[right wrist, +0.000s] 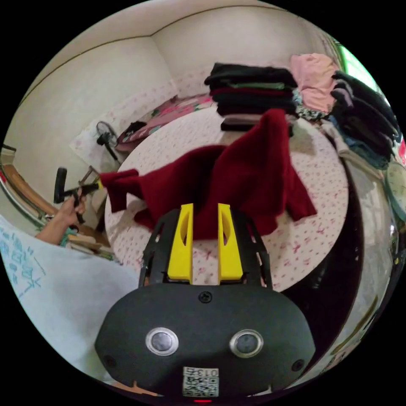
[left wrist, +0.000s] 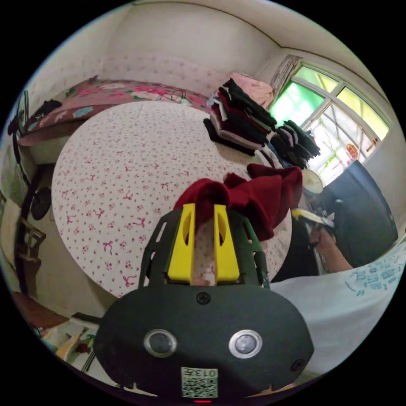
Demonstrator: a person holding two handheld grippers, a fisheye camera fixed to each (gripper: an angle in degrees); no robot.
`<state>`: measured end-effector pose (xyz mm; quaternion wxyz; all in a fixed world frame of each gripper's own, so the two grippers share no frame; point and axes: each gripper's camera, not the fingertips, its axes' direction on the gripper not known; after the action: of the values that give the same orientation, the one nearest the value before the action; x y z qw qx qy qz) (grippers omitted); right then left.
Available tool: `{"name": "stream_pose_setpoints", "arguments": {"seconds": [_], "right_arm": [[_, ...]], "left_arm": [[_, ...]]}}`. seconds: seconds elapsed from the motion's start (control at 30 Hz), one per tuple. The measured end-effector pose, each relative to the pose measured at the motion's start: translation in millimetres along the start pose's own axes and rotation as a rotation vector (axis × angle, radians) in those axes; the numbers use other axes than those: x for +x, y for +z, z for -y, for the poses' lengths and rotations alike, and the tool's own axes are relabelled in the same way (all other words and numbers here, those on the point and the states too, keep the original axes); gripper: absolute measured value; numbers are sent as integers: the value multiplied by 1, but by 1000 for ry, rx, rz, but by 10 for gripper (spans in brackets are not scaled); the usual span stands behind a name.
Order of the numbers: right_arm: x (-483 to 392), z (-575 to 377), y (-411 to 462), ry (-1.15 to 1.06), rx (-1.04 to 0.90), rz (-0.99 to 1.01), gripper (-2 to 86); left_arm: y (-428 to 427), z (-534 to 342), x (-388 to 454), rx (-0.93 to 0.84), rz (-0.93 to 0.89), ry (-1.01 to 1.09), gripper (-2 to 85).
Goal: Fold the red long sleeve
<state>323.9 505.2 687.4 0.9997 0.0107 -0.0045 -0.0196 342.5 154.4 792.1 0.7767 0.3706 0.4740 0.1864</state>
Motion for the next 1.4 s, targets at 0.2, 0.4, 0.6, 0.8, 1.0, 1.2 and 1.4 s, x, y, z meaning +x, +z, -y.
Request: {"name": "stream_pose_setpoints", "arguments": {"seconds": [0.2, 0.4, 0.6, 0.8, 1.0, 1.2, 1.4], "right_arm": [[-28, -11, 49, -38, -126, 70, 128], [-12, -4, 59, 54, -167, 13, 29], [0, -24, -23, 57, 113, -50, 17], [14, -41, -124, 127, 350, -238, 15], [38, -71, -149, 223, 361, -346, 17], [44, -92, -115, 249, 189, -371, 22], [59, -98, -104, 285, 110, -346, 40]], "left_arm": [[45, 44, 62, -98, -14, 316, 133], [136, 34, 125, -339, 169, 679, 147], [202, 55, 144, -410, 265, 753, 156], [240, 90, 176, -519, -19, 786, 25], [222, 91, 205, -565, -341, 940, 20], [196, 123, 126, -413, -647, 657, 16], [186, 180, 16, -115, -572, 269, 37]]}}
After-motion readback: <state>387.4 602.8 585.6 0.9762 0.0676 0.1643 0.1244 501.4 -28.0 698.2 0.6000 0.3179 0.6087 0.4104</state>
